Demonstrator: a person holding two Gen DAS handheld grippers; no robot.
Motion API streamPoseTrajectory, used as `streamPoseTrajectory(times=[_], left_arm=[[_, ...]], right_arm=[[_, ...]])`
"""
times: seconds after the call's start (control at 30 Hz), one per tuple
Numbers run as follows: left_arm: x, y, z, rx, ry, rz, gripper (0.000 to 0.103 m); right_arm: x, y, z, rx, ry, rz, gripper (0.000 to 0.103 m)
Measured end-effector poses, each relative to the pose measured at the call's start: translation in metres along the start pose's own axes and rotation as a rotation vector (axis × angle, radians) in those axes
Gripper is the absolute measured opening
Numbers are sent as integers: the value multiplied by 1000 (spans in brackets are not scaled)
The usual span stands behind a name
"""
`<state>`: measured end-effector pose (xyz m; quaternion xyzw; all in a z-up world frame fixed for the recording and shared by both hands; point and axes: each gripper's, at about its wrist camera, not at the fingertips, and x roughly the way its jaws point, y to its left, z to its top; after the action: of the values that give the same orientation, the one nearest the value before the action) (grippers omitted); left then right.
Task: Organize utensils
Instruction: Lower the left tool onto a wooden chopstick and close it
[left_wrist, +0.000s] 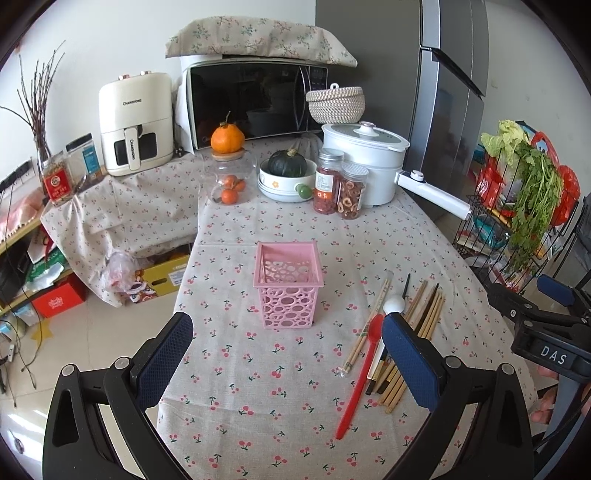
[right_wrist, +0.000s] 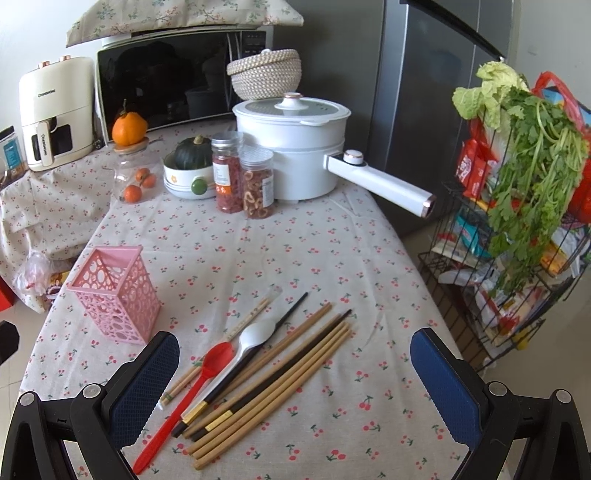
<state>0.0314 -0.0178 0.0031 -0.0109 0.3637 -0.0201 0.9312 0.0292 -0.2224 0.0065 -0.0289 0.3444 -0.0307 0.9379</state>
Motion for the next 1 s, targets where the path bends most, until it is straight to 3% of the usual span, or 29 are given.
streamPoseTrajectory(times=[0.13,0.3,0.4,0.47,0.6,0.67,0.87,1.0], left_arm=[[16,-18,16,76,83,-76,103],[54,-53,30,136,233,-170,103],[90,-76,36,122,341,-235,94],[117,-91,40,110,395,-258,81],[176,-120,43,124,475,-250,57],[202,-132,43,151,499,-232,37],[255,-151,43,192,581,-233,22],[282,-159,38,242,642,-156,22]], right_arm=[[21,-34,8,141,101,95,103],[48,-66,26,208,228,95,103],[72,-87,28,252,296,99,103],[91,-101,23,287,338,87,103],[120,-118,11,325,418,78,100],[128,-123,10,327,425,81,97],[154,-136,3,360,465,98,87],[167,-142,1,384,493,114,84]])
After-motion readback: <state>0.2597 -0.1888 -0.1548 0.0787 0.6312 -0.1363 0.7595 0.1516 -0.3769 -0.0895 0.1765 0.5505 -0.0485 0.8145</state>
